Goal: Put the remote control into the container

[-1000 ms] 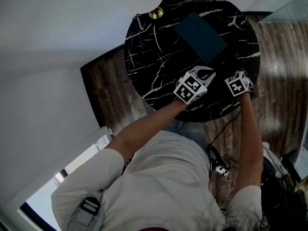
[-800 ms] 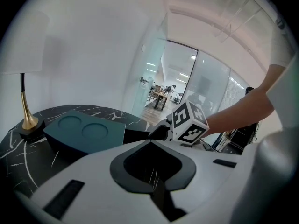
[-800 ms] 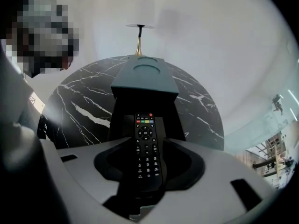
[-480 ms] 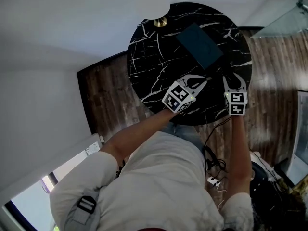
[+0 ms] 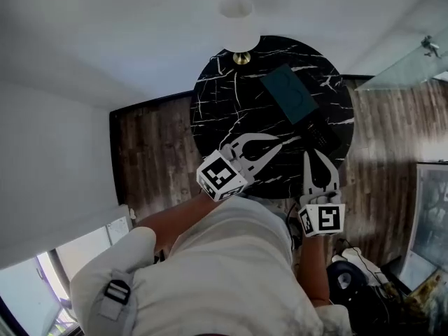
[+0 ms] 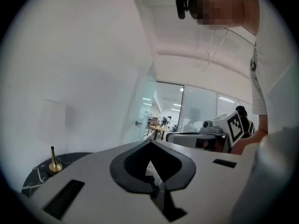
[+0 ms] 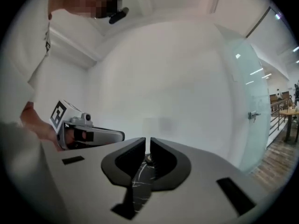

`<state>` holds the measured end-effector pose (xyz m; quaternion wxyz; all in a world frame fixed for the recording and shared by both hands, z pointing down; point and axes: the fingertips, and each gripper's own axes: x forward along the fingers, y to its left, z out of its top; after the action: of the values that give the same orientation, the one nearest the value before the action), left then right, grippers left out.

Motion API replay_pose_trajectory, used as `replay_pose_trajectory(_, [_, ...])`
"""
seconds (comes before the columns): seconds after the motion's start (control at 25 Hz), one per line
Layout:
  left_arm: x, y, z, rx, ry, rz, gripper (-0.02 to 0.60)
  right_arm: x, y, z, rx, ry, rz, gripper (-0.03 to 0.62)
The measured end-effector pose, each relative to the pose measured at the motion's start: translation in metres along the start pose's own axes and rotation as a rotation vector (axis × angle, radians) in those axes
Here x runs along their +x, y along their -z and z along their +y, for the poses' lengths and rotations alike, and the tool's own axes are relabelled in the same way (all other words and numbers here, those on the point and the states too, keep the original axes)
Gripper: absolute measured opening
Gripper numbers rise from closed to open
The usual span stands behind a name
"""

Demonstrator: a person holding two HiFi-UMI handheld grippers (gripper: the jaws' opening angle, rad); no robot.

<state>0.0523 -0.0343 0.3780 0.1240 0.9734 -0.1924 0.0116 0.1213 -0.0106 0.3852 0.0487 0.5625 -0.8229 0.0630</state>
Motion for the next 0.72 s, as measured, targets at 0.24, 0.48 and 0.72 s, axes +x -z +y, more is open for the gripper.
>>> replay_pose_trajectory(0.24, [-0.039,-0.061,-0.035,0.139,0.011,-0.133,0.007,-0.015,-0.064,0.059,0.005,-0.078,-0.119,0.017])
replay_pose_trajectory(0.48, [-0.056,-0.081,-0.047,0.147,-0.002,-0.169,0.007,-0.022,-0.082,0.087,-0.004,-0.101,-0.140,0.012])
replay_pose_trajectory(0.72, [-0.058,-0.079,-0.053,0.127,0.008,-0.169,0.007,-0.019,-0.079,0.091,0.009,-0.077,-0.126,0.009])
